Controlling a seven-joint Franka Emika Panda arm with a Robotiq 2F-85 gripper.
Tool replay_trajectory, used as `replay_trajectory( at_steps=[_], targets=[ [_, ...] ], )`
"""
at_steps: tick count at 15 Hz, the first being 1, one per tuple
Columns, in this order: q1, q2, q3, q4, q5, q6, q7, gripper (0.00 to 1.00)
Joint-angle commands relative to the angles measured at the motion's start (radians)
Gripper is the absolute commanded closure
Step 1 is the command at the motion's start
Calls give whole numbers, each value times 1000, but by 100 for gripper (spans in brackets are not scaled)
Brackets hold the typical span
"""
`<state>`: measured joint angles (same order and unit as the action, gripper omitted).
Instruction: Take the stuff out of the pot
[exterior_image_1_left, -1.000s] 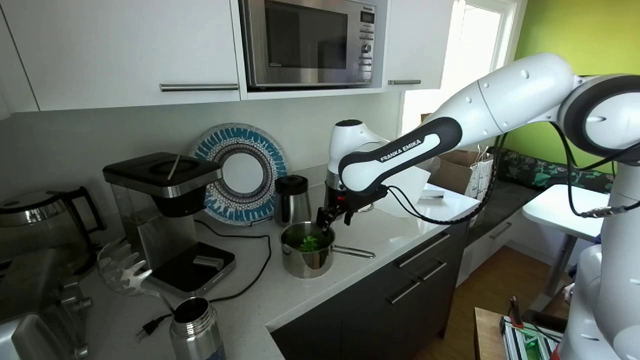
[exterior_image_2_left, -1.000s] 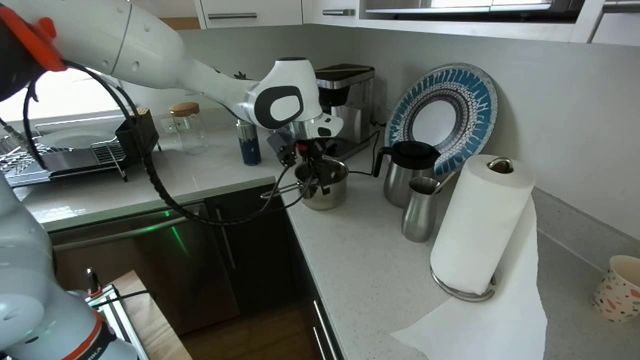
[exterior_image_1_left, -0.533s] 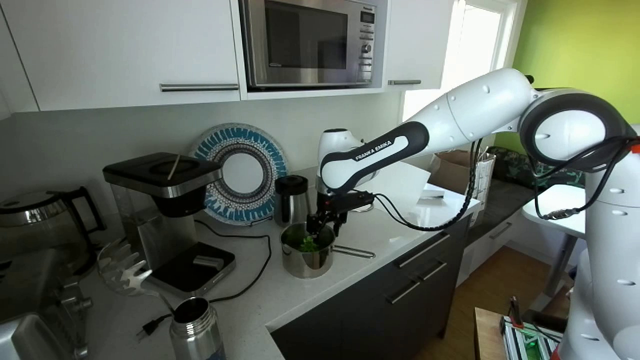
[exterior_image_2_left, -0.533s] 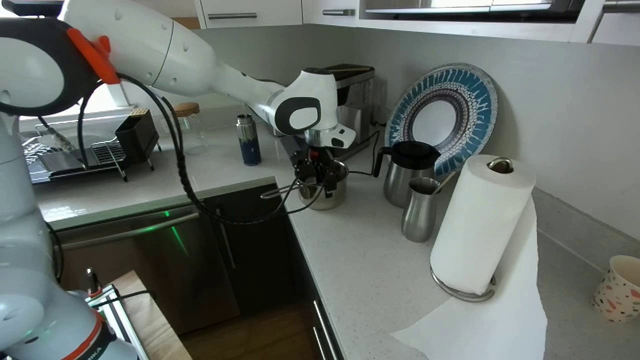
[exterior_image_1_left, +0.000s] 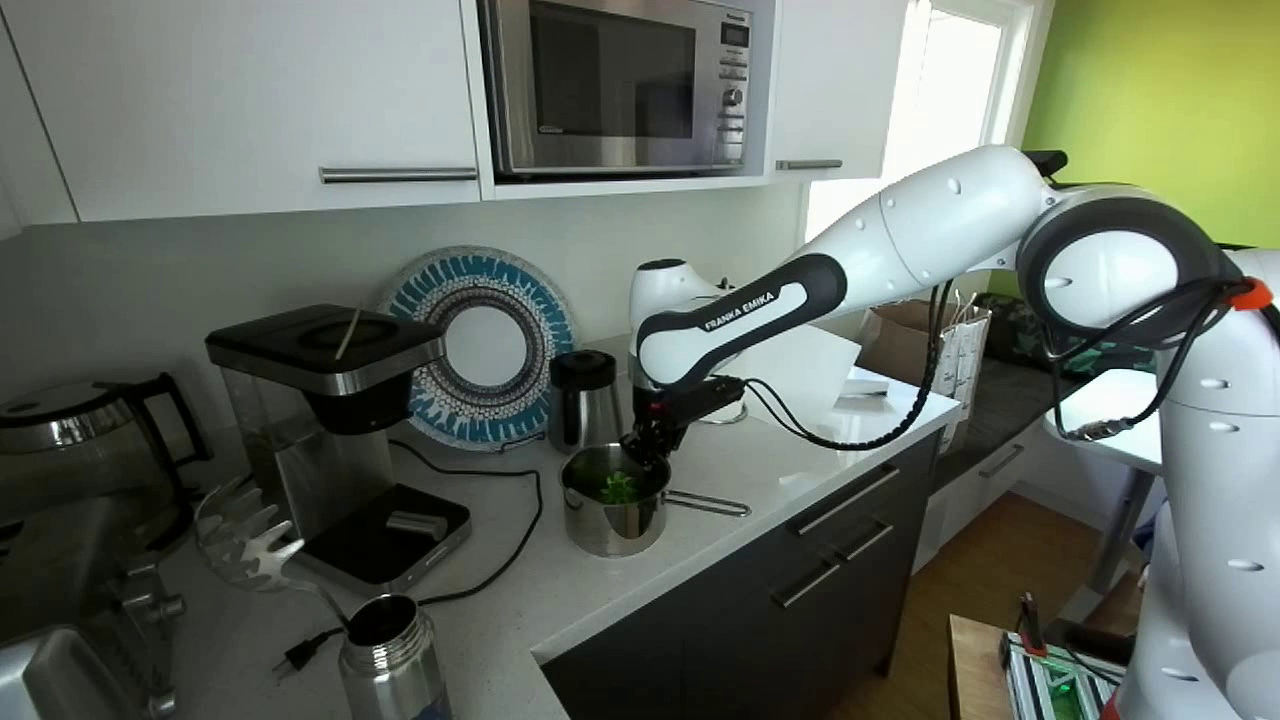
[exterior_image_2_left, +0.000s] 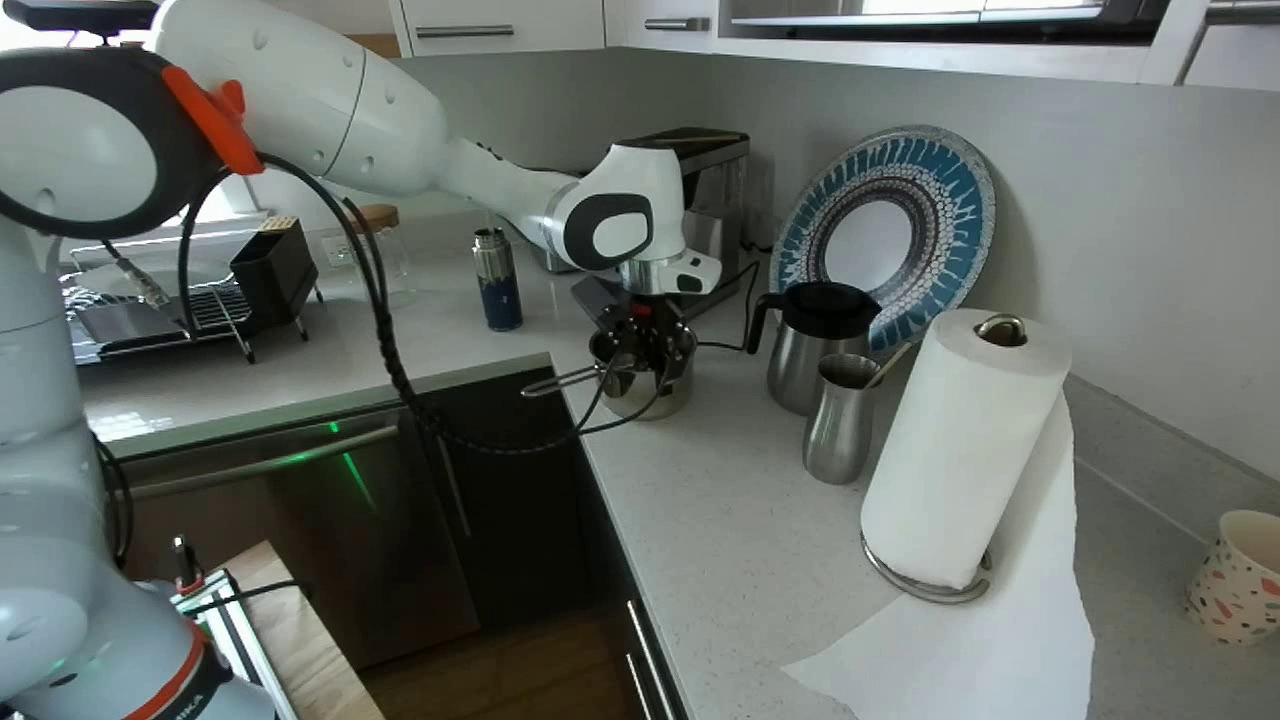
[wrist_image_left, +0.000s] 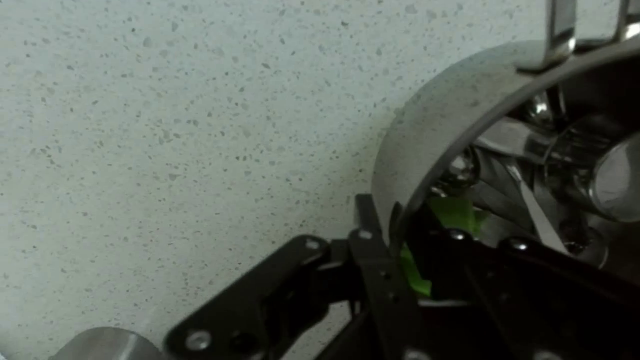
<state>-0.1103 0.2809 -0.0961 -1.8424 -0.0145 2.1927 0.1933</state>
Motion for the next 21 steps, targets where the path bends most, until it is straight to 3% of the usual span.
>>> replay_trajectory(
  at_steps=[1,5,11,12,16,21],
  targets=[
    [9,4,-10,10,-28,-29,-38,100],
    [25,-35,-26,-13,-91,14,1,99],
    [76,-110,-95,-10,-483,82,201,99],
    [50,-58,-67,10,-389,63,136,95],
    [56,-85,-74,5,-456,78,160,99],
    [131,-28,-85,95,-805,-28,306,99]
  ],
)
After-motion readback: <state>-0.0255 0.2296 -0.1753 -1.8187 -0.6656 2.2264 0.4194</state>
